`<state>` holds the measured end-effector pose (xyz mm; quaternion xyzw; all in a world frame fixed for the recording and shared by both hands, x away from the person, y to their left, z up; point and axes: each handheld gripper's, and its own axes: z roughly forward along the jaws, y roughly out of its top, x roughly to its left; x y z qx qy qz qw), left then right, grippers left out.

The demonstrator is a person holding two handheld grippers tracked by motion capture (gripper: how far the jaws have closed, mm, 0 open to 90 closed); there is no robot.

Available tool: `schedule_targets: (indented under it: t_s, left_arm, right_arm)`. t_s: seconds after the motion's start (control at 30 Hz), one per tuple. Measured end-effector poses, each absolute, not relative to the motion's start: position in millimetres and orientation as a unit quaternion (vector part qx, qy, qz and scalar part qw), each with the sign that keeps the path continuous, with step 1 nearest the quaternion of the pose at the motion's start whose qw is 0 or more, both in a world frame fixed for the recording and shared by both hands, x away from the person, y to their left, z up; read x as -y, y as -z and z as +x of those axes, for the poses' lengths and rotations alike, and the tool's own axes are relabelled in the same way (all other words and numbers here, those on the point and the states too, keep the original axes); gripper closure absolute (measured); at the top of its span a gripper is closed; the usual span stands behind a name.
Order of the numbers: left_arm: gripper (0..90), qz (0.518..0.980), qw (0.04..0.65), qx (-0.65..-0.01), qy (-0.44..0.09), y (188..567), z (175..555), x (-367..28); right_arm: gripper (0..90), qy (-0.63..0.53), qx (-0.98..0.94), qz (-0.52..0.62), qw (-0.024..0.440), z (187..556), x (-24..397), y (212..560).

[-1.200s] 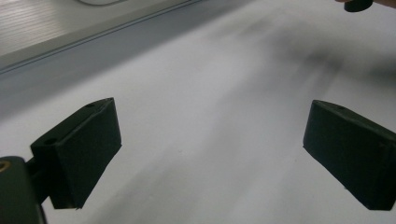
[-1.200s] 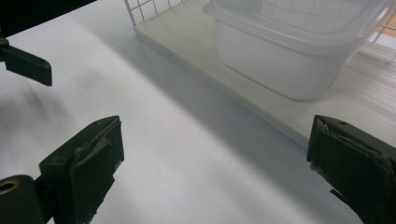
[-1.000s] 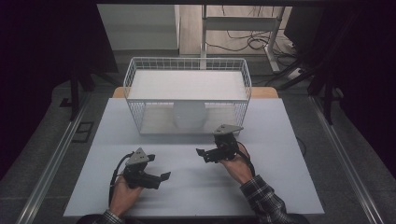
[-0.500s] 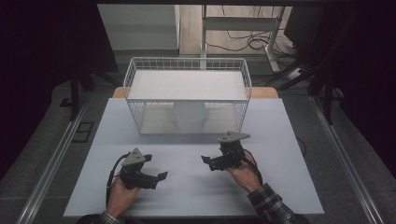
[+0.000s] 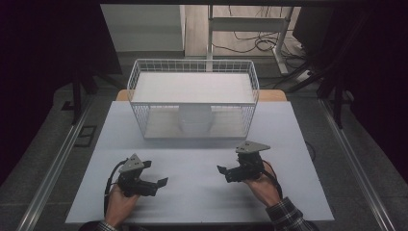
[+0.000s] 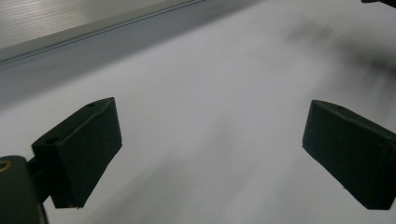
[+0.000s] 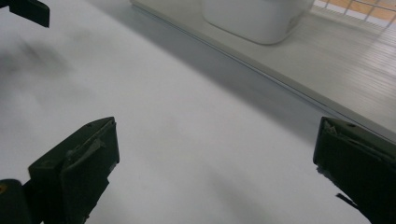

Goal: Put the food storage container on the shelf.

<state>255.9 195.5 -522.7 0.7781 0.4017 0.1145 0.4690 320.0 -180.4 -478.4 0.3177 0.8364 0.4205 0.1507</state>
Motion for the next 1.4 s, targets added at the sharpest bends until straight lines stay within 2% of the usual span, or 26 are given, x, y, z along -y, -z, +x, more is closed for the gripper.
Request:
schedule_targets:
  t_s: [0.67, 1.4]
  left_arm:
    - [4.4, 0.772, 0.466, -0.414, -0.121, 521.8, 242.1, -209.6]
    - [3.9, 0.757, 0.462, -0.435, -0.155, 522.2, 218.8, -236.3]
  right_arm:
    - [0.1, -0.421, -0.82, 0.349, 0.17, 296.2, 227.9, 474.7]
    - [0.2, -0.415, -0.798, 0.394, 0.188, 269.1, 272.9, 480.3]
